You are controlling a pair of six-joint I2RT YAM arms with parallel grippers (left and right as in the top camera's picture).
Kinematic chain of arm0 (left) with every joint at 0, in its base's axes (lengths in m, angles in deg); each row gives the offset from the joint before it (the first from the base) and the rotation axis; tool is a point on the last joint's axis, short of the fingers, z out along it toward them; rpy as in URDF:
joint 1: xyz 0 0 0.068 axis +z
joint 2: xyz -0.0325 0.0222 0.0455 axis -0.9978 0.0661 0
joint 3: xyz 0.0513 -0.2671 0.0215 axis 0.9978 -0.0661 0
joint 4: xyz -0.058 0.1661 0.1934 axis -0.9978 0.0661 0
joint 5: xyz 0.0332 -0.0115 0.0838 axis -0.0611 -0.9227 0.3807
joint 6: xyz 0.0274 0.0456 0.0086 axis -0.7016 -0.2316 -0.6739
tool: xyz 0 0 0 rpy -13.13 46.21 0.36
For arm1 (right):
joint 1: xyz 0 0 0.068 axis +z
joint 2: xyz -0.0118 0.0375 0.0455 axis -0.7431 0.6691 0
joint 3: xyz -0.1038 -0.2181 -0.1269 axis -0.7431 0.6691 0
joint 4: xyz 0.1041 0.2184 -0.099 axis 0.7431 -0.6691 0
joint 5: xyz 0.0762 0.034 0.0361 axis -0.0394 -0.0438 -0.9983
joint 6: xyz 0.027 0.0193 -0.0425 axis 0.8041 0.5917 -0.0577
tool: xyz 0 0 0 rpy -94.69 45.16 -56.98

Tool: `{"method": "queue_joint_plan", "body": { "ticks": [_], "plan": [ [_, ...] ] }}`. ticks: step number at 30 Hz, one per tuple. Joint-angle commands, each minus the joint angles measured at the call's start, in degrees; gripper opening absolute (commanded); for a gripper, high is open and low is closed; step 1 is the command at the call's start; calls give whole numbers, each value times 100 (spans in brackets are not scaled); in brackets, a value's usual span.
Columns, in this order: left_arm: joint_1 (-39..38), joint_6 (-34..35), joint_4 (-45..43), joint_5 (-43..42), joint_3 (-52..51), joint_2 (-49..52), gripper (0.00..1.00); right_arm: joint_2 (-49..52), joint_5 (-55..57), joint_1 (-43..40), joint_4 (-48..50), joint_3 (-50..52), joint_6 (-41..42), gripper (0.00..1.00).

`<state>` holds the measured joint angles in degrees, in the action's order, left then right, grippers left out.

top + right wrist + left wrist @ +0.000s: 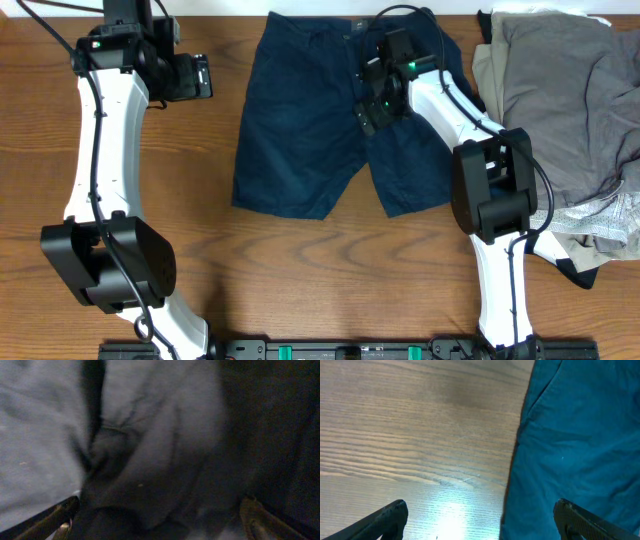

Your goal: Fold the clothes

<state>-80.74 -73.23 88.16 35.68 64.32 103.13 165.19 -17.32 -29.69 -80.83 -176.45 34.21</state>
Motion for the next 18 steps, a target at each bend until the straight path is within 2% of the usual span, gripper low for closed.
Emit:
{"method": "queue_joint_plan", "body": {
  "ticks": [1,4,8,12,18],
  "plan": [
    [24,-146,4,-39,-61,85,94,-127,-597,168,-302,-538,431,99],
    [24,-315,-149,-72,-63,85,94,-352,-660,319,-634,-894,660,99],
    [-17,-1241,-361,-927,-61,225,94,-726,-656,422,-752,-1097,857,99],
    [-42,-1305,-605,-1357,-61,636,94,-1213,-651,348,-802,-1121,1158,99],
    [-101,-1412,-857,-1786,-59,1478,92,-1882,-527,109,-975,-1121,1152,99]
  ]
}}
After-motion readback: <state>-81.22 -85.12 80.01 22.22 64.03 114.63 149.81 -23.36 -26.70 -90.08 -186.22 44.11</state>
